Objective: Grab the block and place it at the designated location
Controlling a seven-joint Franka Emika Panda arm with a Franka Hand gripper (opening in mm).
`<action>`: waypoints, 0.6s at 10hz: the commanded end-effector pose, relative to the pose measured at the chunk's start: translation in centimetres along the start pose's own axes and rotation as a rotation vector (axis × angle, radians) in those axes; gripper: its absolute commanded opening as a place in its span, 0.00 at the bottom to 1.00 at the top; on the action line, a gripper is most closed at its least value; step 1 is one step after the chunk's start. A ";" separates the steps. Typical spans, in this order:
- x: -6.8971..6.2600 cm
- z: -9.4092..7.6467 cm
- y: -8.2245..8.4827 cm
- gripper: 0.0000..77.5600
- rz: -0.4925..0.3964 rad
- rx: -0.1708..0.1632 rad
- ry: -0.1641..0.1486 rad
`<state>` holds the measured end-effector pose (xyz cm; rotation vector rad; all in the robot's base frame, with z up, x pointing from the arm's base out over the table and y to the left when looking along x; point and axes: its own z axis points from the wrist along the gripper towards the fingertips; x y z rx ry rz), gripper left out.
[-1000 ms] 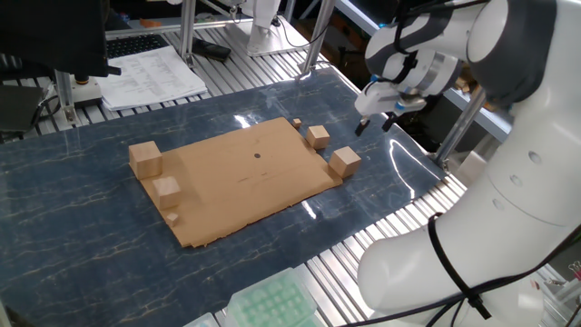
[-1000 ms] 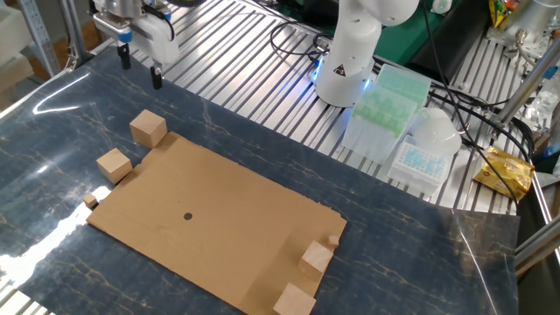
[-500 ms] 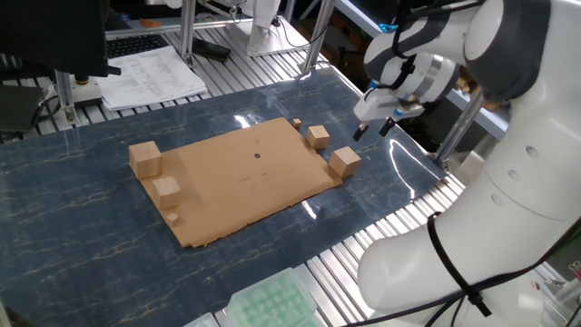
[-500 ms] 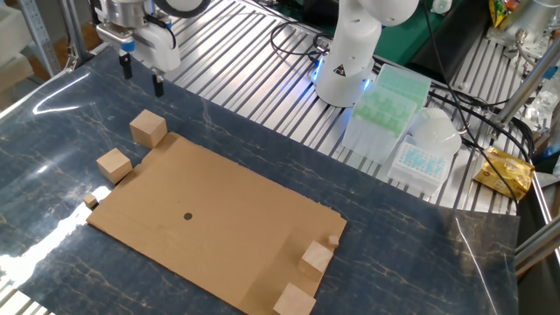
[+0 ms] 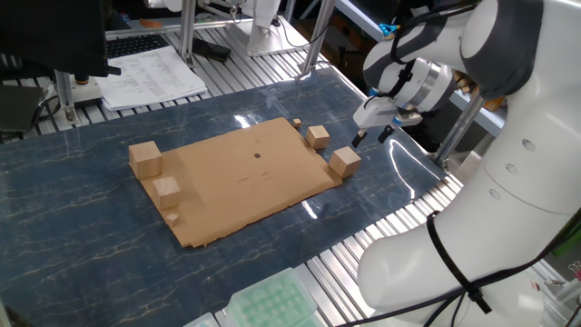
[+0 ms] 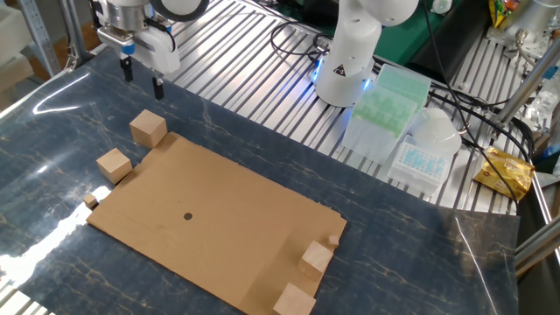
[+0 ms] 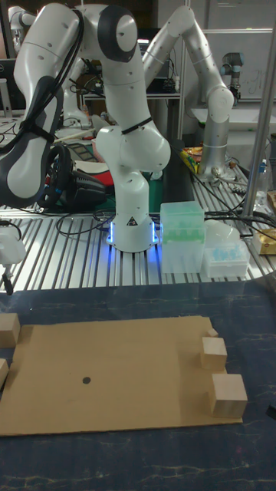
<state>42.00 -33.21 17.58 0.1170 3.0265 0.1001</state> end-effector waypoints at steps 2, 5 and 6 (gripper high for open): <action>0.0 -0.1 -0.1 1.00 0.027 0.057 0.002; 0.0 -0.1 -0.1 1.00 0.079 0.056 0.072; 0.0 -0.1 -0.1 1.00 0.081 0.057 0.077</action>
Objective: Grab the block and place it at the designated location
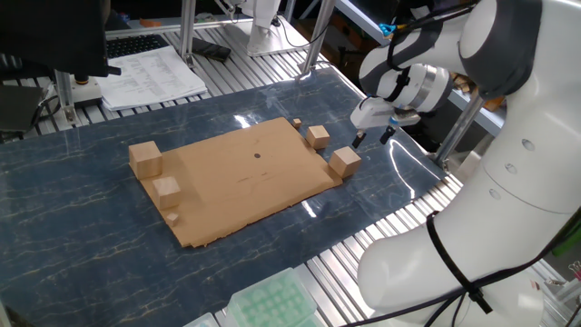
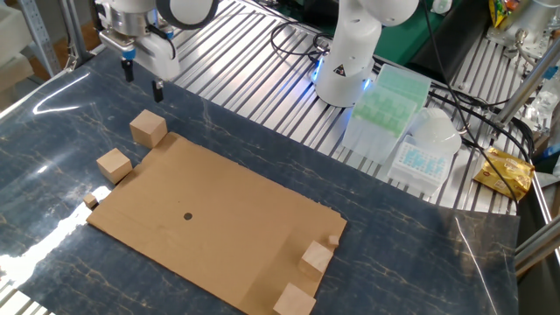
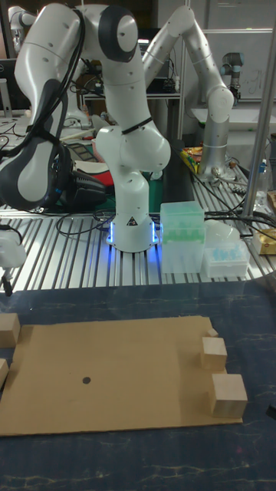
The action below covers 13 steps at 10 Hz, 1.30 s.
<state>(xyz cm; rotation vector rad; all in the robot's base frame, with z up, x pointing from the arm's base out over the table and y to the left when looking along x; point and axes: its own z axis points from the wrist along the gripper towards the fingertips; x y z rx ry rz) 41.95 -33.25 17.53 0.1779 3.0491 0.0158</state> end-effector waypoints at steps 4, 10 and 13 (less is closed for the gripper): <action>-0.2 0.5 0.3 1.00 0.026 -0.005 0.036; -0.8 3.4 1.6 1.00 0.029 -0.010 0.001; -1.2 4.4 2.1 1.00 0.035 -0.013 -0.004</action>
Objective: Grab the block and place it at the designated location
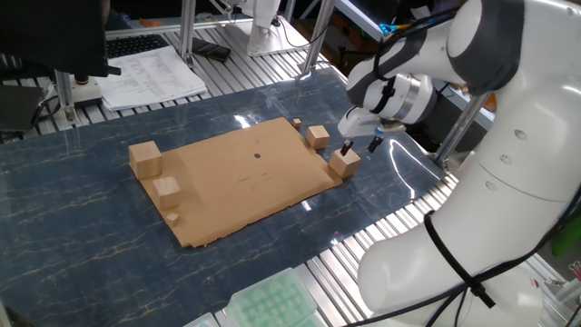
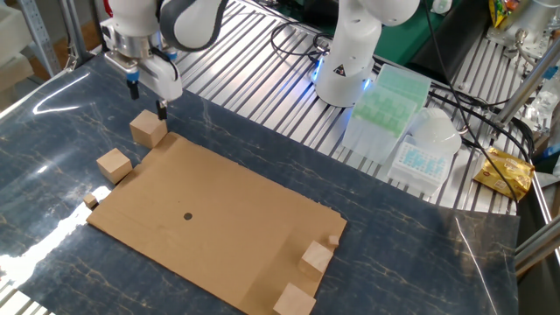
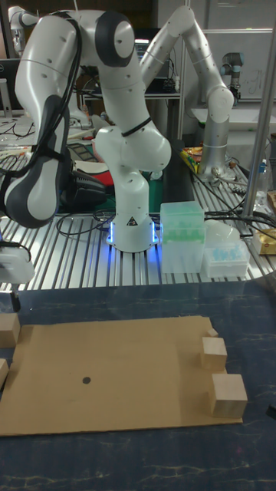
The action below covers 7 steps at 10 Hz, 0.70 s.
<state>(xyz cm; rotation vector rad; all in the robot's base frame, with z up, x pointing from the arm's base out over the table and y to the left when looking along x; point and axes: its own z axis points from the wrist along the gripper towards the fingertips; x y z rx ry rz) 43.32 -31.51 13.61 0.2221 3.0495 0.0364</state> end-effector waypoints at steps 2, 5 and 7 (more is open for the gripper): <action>-0.7 1.1 0.6 1.00 0.007 -0.002 -0.009; -0.8 2.2 0.8 1.00 0.005 -0.002 -0.014; -0.8 2.6 0.8 1.00 0.002 -0.002 -0.013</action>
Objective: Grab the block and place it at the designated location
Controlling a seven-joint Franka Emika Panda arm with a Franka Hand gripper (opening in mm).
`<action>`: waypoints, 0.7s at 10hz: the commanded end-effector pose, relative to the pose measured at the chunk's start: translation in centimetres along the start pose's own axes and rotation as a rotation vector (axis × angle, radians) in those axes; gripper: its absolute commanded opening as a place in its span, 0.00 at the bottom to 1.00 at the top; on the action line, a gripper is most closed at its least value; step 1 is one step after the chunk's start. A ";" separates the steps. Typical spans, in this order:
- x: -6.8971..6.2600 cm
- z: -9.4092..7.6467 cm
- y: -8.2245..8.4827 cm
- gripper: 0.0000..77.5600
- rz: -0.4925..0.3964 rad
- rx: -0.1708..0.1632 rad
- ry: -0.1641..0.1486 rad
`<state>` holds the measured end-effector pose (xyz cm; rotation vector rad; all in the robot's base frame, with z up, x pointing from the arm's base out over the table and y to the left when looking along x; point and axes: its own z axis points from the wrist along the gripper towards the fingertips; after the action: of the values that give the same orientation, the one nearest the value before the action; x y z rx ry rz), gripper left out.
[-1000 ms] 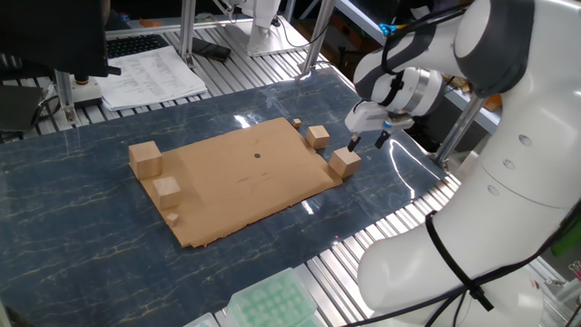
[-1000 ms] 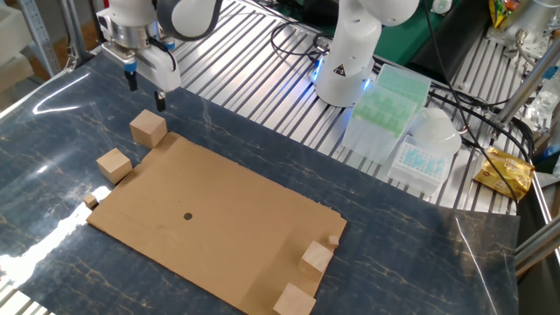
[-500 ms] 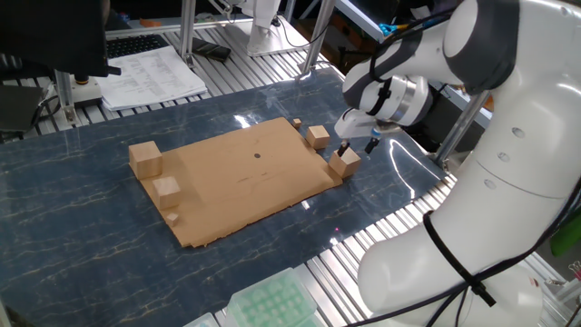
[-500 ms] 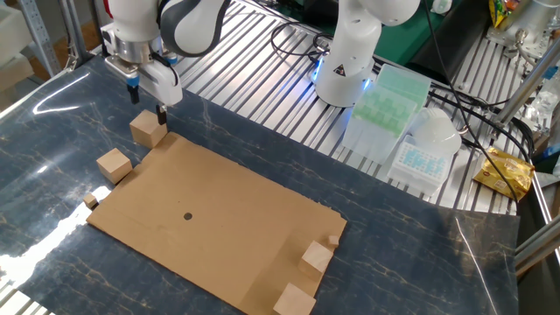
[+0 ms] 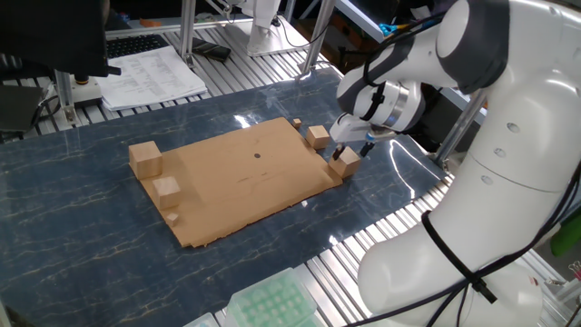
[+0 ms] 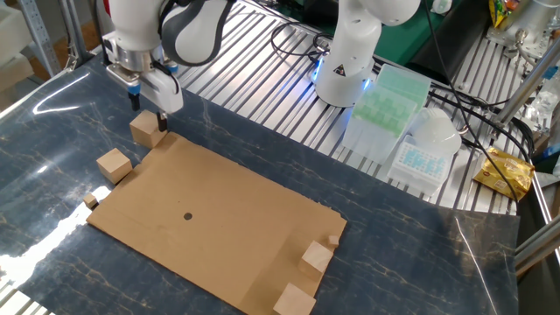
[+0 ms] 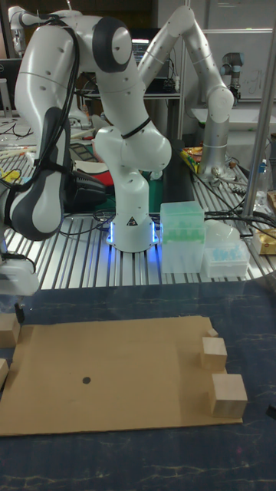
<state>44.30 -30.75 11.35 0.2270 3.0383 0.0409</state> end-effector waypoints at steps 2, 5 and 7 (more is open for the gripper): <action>-0.1 0.9 0.1 1.00 -0.005 0.002 -0.010; -0.2 1.4 0.0 1.00 -0.019 0.003 -0.009; -0.3 1.7 -0.1 1.00 -0.029 0.004 -0.008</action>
<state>44.51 -30.64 9.79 0.2017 3.0346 0.0378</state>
